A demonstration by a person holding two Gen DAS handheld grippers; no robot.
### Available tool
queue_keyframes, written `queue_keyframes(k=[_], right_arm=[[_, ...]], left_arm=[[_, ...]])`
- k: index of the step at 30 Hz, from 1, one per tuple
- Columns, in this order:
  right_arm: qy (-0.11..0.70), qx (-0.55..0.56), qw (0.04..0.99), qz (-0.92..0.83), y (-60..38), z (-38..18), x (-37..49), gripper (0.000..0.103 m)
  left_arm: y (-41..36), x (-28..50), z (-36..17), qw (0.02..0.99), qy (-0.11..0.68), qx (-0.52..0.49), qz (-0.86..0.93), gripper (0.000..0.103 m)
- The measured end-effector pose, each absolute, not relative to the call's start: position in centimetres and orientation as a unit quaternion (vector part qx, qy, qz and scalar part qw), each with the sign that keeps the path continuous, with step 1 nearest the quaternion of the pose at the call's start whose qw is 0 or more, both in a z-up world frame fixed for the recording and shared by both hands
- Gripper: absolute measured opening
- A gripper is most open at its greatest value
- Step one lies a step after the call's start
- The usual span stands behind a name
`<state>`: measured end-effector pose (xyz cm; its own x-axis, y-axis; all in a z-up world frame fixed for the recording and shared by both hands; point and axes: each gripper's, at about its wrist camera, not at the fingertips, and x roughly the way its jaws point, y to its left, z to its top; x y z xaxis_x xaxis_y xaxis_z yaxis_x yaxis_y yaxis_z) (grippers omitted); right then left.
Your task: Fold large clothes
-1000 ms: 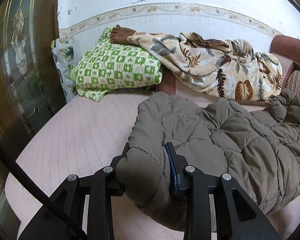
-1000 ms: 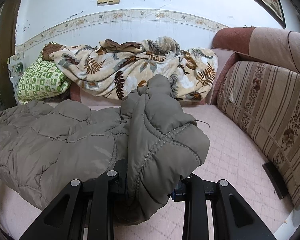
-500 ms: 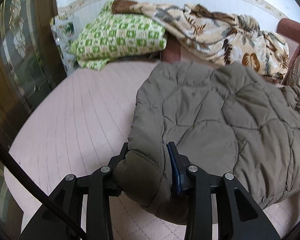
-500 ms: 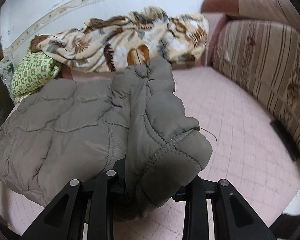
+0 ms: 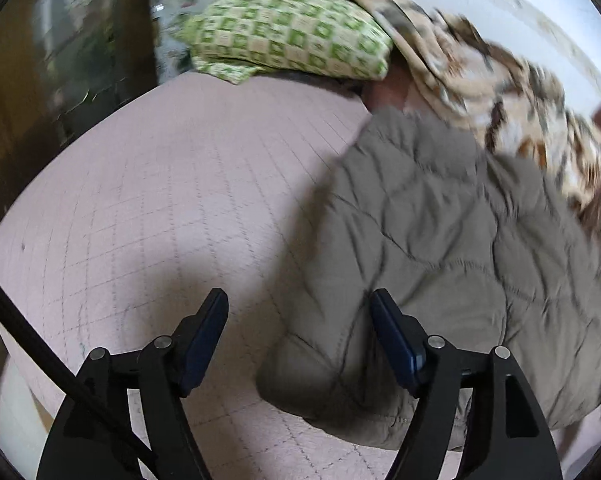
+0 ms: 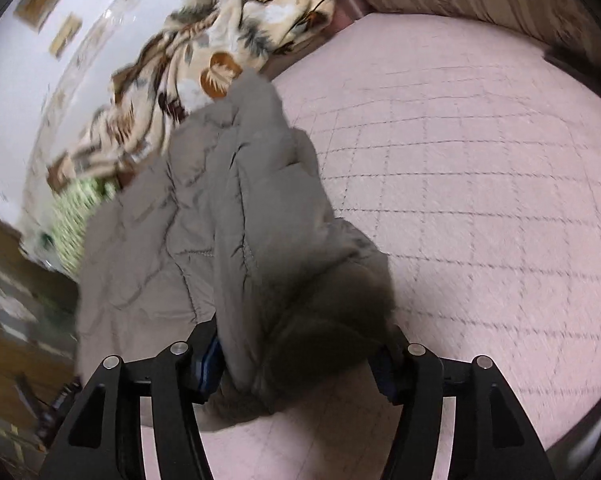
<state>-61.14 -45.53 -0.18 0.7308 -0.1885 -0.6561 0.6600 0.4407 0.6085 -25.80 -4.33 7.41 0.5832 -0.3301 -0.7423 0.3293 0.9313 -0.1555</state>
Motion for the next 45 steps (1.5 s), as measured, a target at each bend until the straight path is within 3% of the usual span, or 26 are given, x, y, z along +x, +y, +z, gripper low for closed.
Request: queue_keyframes(k=[6, 13, 14, 16, 19, 22, 26, 32, 37, 40, 45], right_arm=[[0.232, 0.439, 0.810, -0.312, -44.3, 1.6, -64.1, 0.066], [0.176, 0.317, 0.859, -0.360, -42.3, 6.4, -63.8, 0.066], [0.177, 0.299, 0.870, -0.350, -41.7, 6.6, -63.2, 0.063], [0.195, 0.263, 0.887, -0.325, -40.6, 6.5, -61.2, 0.041], [0.243, 0.259, 0.871, -0.339, -41.3, 4.3, -59.2, 0.035], [0.275, 0.299, 0.847, -0.342, -43.2, 1.8, -59.0, 0.035], [0.285, 0.355, 0.829, -0.324, -44.7, -0.4, -59.4, 0.036], [0.301, 0.344, 0.828, -0.325, -44.2, -0.9, -59.0, 0.038], [0.262, 0.351, 0.836, -0.330, -43.8, 0.8, -59.9, 0.038], [0.225, 0.287, 0.864, -0.348, -41.7, 3.9, -59.9, 0.041], [0.223, 0.232, 0.898, -0.300, -38.9, 6.3, -55.6, 0.050]], left_arm=[[-1.6, -26.6, 10.2, 0.935, 0.341, -0.020, -0.100, 0.073], [-6.0, -30.3, 11.7, 0.945, 0.270, 0.054, -0.177, 0.074], [-6.9, -30.8, 11.5, 0.942, 0.265, 0.070, -0.195, 0.074], [-8.4, -31.2, 11.0, 0.935, 0.267, 0.093, -0.216, 0.074], [-10.0, -30.1, 9.0, 0.914, 0.313, 0.116, -0.229, 0.074], [-10.4, -28.4, 6.1, 0.890, 0.377, 0.120, -0.226, 0.074], [-10.4, -28.3, 5.8, 0.886, 0.386, 0.117, -0.228, 0.075], [-10.2, -27.9, 5.6, 0.885, 0.395, 0.104, -0.225, 0.077], [-9.4, -30.1, 8.7, 0.923, 0.311, 0.108, -0.199, 0.076], [-9.9, -32.0, 11.1, 0.940, 0.247, 0.103, -0.211, 0.076], [-13.5, -34.0, 11.9, 0.926, 0.234, 0.105, -0.276, 0.076]])
